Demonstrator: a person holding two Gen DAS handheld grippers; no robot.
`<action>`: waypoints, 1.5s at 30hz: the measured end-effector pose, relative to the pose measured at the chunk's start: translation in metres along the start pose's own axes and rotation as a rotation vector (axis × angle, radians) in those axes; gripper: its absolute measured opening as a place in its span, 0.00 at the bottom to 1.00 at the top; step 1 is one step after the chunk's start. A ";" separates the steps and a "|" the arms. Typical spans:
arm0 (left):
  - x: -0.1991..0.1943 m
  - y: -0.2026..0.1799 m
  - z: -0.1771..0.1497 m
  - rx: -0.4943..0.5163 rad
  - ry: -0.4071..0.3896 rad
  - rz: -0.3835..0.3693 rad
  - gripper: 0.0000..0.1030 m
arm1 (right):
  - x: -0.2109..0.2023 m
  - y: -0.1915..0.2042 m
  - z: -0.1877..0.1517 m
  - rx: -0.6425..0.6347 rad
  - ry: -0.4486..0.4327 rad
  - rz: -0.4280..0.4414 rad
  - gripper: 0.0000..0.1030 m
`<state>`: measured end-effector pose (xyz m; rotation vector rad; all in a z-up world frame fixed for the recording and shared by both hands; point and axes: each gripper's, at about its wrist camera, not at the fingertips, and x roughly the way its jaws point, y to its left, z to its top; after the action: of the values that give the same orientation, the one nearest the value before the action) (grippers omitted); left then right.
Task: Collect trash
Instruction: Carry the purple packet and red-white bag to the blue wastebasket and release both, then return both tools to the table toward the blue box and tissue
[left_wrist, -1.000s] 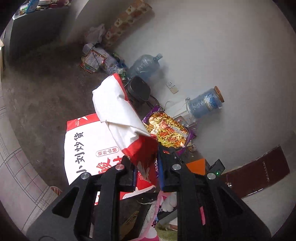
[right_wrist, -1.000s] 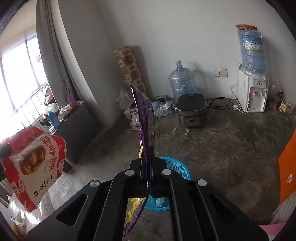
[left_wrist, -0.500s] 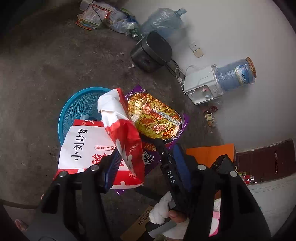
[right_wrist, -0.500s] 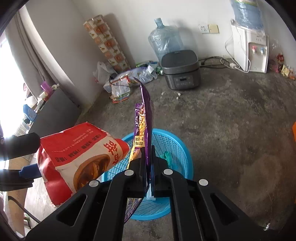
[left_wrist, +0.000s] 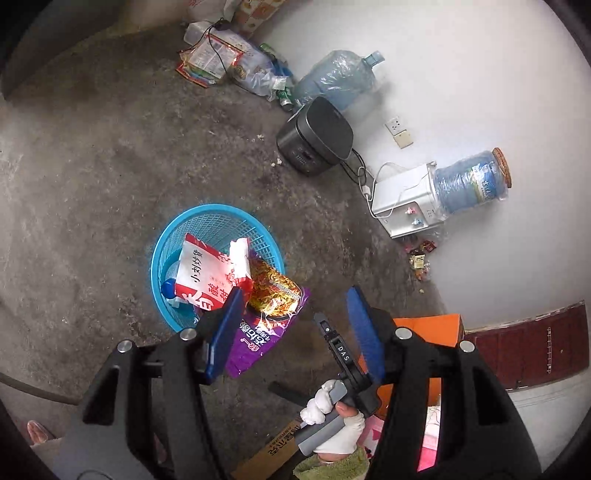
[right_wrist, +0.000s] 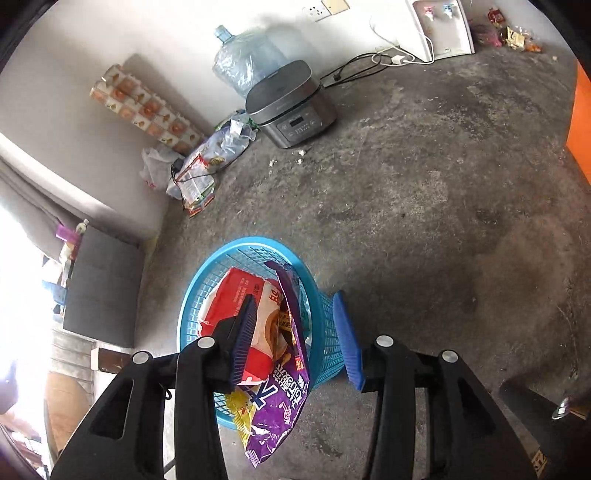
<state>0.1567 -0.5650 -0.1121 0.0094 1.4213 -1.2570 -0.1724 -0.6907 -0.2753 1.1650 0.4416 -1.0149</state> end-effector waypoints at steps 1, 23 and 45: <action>-0.017 -0.005 0.000 0.016 -0.015 0.005 0.53 | -0.005 0.000 0.002 0.000 -0.012 0.006 0.41; -0.397 0.091 -0.165 -0.077 -0.437 0.192 0.60 | 0.161 0.149 -0.065 -0.789 0.629 -0.333 0.00; -0.453 0.168 -0.220 -0.271 -0.612 0.234 0.60 | 0.096 0.171 -0.060 -0.652 0.607 -0.104 0.05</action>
<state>0.2534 -0.0674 0.0447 -0.3559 1.0056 -0.7717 0.0318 -0.6705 -0.2768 0.8322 1.2239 -0.5086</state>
